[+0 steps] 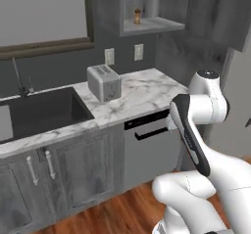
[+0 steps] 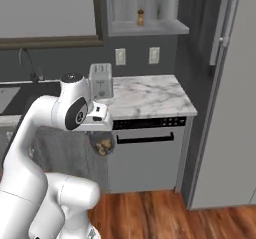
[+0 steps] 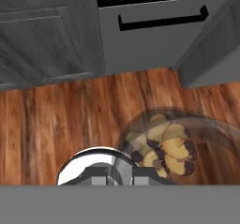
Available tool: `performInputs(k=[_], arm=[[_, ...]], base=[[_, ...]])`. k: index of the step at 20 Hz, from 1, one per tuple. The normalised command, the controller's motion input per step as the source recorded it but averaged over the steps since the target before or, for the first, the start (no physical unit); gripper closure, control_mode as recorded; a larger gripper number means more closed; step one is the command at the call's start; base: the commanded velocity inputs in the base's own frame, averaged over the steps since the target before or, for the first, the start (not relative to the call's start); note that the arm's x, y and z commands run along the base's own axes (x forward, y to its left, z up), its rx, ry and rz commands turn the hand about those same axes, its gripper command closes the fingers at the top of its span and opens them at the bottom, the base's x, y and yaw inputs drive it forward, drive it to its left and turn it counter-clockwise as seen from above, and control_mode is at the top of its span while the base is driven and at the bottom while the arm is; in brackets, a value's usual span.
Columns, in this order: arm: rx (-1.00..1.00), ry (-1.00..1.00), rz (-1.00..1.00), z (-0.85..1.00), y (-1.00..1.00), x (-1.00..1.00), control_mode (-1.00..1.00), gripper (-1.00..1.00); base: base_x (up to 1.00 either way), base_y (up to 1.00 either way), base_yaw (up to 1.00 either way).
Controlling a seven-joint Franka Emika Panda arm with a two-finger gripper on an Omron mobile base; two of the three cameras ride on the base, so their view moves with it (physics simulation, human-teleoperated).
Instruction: Pick the jar and jar from the dining table and place them in the open cabinet. Close the cabinet after placing the objects.
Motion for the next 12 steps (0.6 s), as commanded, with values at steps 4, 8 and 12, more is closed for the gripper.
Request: performInputs(k=[4, 8, 12], arm=[[0.00, 0.00, 0.00, 0.00, 0.00, 0.00, 1.00, 1.00], [0.00, 0.00, 0.00, 0.00, 0.00, 0.00, 1.00, 1.00], [0.00, 0.00, 0.00, 0.00, 0.00, 0.00, 1.00, 1.00]], base=[[1.00, 0.14, -0.20], [0.97, 0.04, -0.19], [0.90, -0.01, -0.18]])
